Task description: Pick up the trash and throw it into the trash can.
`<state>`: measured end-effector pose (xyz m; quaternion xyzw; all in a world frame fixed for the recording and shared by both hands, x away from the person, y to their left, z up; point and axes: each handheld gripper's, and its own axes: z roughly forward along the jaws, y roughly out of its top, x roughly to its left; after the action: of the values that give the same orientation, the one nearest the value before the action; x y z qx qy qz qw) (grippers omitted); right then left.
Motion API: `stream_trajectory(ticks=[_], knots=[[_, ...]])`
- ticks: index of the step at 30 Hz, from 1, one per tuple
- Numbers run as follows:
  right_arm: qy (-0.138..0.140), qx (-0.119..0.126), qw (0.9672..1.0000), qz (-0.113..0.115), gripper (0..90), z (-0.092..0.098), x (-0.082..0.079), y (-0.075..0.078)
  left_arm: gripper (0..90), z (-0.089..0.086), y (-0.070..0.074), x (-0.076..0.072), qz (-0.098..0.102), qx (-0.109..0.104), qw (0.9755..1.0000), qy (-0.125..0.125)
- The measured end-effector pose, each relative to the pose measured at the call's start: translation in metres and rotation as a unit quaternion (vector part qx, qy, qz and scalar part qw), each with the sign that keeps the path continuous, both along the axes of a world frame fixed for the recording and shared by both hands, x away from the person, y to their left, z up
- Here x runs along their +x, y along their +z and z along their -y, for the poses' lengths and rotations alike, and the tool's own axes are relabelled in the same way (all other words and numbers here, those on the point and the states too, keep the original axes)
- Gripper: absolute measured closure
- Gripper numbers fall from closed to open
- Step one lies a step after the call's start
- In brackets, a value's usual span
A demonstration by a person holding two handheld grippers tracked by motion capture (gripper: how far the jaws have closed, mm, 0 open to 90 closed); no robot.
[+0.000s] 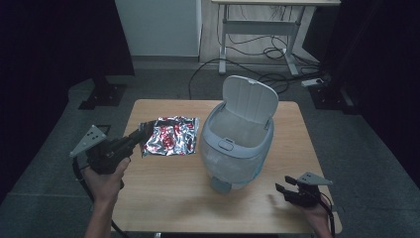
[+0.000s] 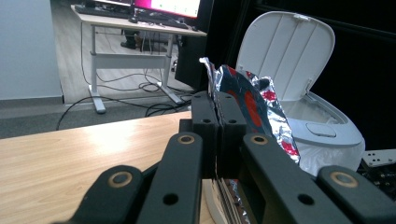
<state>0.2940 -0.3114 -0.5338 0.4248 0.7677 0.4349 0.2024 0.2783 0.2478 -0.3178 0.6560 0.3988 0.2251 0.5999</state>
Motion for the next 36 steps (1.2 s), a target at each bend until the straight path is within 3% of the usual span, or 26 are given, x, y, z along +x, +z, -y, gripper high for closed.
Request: stream_trajectory(ticks=[17, 36], knots=[[-0.002, -0.002, 1.0, -0.001, 44.4, 0.001, 0.0, 0.001, 88.4, 0.006, 0.022, 0.002, 0.013, 0.005, 0.9999, -0.003], [-0.003, 0.001, 1.0, 0.0, 44.4, 0.004, 0.001, 0.001, 88.4, 0.024, 0.024, 0.017, 0.01, 0.011, 0.9998, -0.009]])
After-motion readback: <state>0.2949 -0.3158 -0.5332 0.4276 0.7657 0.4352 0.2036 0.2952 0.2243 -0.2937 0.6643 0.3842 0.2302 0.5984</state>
